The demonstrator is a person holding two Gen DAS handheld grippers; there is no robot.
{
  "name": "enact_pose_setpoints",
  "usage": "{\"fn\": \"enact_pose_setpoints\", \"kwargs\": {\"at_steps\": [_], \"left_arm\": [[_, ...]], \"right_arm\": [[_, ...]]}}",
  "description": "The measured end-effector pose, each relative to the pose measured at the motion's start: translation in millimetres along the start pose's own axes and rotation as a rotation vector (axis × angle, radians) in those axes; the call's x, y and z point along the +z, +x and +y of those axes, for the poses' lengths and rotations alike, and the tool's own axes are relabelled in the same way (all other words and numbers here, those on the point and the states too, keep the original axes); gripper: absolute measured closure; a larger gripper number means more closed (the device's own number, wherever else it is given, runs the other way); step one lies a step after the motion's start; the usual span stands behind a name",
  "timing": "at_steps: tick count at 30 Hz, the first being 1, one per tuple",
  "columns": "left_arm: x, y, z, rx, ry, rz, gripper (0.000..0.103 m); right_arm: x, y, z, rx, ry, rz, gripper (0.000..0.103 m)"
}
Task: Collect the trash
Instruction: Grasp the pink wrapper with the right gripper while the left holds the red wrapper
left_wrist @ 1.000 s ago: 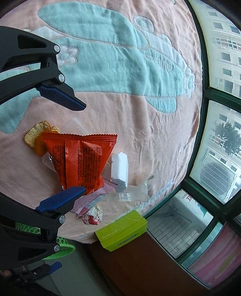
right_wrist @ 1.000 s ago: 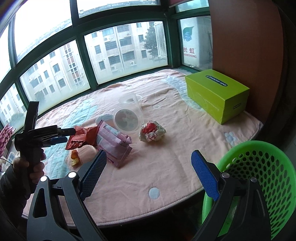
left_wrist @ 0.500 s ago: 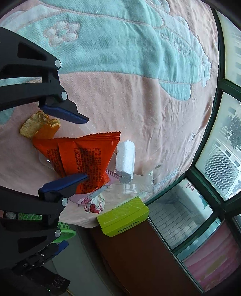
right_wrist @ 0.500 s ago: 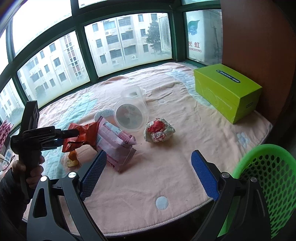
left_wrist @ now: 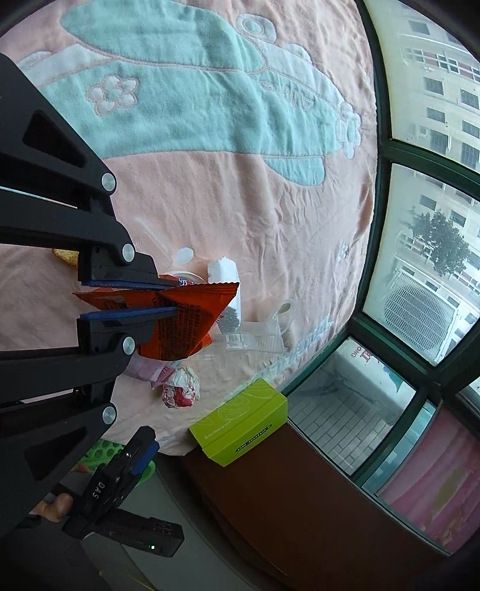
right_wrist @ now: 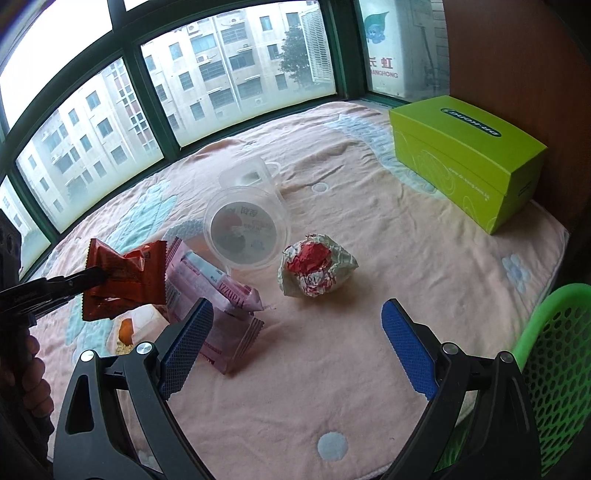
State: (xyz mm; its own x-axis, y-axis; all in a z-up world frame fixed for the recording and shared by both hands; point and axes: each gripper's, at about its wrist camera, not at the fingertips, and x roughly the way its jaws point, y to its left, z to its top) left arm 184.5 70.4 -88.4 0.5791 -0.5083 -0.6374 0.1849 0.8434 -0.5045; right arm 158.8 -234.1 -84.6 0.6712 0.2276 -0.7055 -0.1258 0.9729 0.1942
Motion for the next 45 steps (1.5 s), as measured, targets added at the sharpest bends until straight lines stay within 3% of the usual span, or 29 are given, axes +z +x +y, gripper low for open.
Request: {"fn": "enact_pose_setpoints", "kwargs": {"at_steps": [9, 13, 22, 28, 31, 35, 45], "left_arm": [[12.5, -34.0, -2.6, 0.001, 0.009, -0.076, 0.094], [15.6, -42.4, 1.6, 0.004, 0.001, -0.09, 0.094], [15.0, -44.1, 12.4, 0.013, -0.017, -0.09, 0.094], [13.8, -39.4, 13.5, 0.013, -0.027, -0.079, 0.094], [13.5, -39.0, 11.2, 0.014, -0.024, -0.079, 0.094], [13.2, -41.5, 6.0, 0.01, -0.021, -0.089, 0.094], [9.2, -56.6, -27.3, 0.019, 0.023, -0.136, 0.094]], "right_arm": [[3.4, 21.9, 48.9, 0.103, -0.236, 0.06, 0.012], [4.9, 41.4, 68.1, 0.11, -0.364, 0.094, 0.011], [8.4, 82.0, 74.2, 0.192, -0.442, 0.202, 0.008], [2.0, 94.2, 74.2, 0.196, -0.447, 0.243, 0.01], [-1.7, 89.7, 74.4, 0.185, -0.443, 0.241, 0.023], [-4.6, 78.0, 71.3, 0.175, -0.413, 0.222, 0.031], [-9.9, 24.9, 62.8, 0.156, -0.295, 0.133, 0.037]]}}
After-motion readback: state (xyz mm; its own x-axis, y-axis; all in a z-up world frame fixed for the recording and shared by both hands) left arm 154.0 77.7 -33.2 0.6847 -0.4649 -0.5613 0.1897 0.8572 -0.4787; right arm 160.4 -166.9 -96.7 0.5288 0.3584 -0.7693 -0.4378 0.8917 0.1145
